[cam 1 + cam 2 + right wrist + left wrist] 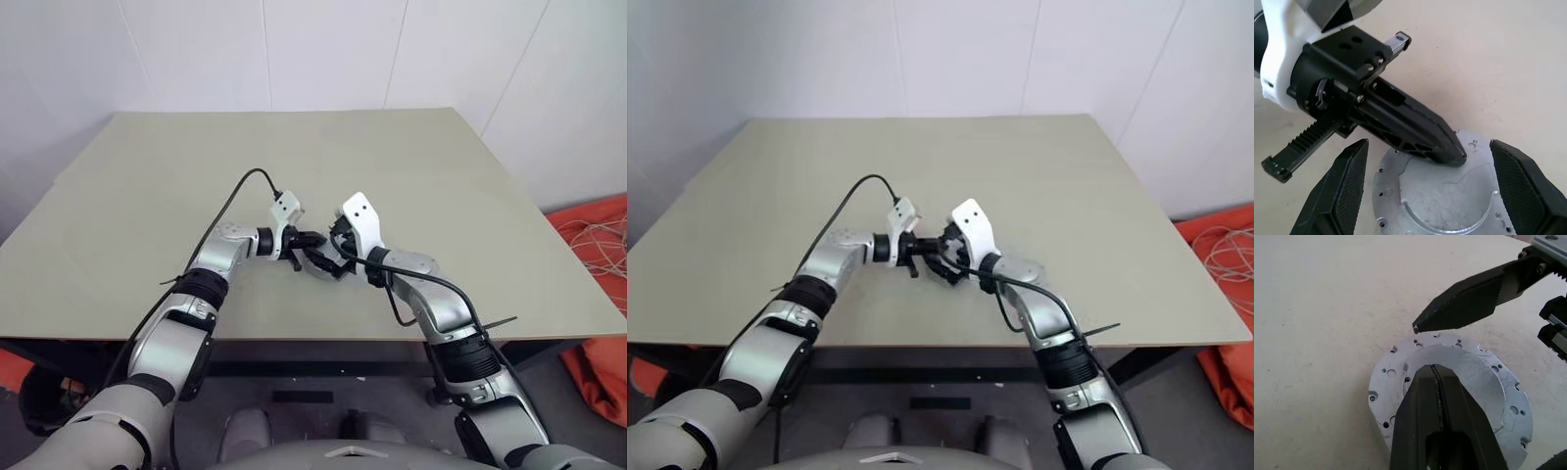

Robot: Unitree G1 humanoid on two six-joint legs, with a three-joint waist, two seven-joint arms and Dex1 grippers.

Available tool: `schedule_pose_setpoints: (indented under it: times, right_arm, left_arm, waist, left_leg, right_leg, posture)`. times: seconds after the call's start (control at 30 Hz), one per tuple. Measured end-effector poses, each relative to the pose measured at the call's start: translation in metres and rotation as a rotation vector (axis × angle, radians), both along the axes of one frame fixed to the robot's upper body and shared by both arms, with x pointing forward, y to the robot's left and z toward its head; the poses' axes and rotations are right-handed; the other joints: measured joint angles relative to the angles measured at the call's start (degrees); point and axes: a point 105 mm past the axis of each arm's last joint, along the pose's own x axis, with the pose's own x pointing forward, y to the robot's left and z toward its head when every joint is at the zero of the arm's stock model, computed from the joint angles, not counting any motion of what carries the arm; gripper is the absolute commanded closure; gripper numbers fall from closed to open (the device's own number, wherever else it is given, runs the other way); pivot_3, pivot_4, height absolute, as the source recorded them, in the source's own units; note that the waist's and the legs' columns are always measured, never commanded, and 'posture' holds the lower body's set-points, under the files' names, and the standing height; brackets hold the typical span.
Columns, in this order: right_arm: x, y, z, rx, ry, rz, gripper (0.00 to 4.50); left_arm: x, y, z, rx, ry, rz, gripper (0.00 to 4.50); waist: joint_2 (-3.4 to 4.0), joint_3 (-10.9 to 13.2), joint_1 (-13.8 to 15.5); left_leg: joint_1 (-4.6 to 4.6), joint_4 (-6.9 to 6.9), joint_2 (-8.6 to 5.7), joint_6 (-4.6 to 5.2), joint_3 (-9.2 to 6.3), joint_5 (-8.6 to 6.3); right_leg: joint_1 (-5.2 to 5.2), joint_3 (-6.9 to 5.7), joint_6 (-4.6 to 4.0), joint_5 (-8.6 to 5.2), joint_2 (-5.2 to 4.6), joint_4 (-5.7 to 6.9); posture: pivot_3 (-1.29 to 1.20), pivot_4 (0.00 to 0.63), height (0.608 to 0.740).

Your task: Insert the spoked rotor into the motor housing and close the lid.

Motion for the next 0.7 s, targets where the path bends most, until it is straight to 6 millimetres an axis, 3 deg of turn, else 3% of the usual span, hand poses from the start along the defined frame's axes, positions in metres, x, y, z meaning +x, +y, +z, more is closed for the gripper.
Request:
schedule_pose_setpoints:
  times: [0.2,0.33,0.57,0.7]
  right_arm:
    - [-0.023,-0.008,0.017,0.089,0.057,0.096,0.03]
    - [-0.035,-0.041,0.023,0.061,0.099,0.096,0.03]
    - [-0.021,-0.084,0.016,0.086,0.178,-0.168,0.03]
    - [-0.012,-0.084,0.003,0.247,0.367,-0.343,0.03]
  left_arm:
    - [-0.001,-0.002,0.0,-0.003,0.001,-0.005,4.5]
    - [-0.002,-0.004,0.0,-0.007,0.001,-0.013,4.5]
    - [-0.002,-0.004,-0.001,-0.005,-0.005,-0.017,4.5]
    - [-0.002,-0.002,-0.001,-0.004,-0.009,-0.018,4.5]
  waist:
    - [-0.02,0.01,0.48]
    - [-0.03,0.02,1.54]
    - [-0.02,0.02,1.62]
    - [0.05,0.03,1.4]
  left_leg:
    - [0.0,-0.05,-0.02,0.02,-0.01,-0.01]
    - [0.04,-0.08,-0.02,0.03,0.0,-0.01]
    - [0.09,-0.11,-0.02,-0.05,0.01,0.03]
    - [0.05,-0.18,-0.03,-0.1,-0.02,0.06]
  right_leg:
    - [0.03,0.0,0.02,-0.01,-0.01,-0.05]
    - [0.06,0.0,0.34,-0.19,-0.01,-0.09]
    - [0.05,0.0,0.44,-0.25,-0.01,-0.05]
    - [-0.08,0.01,0.37,-0.22,-0.01,-0.02]
  posture:
    - [0.0,0.0,0.74]
    - [0.0,0.0,0.74]
    - [0.0,0.0,0.74]
    - [0.0,0.0,0.74]
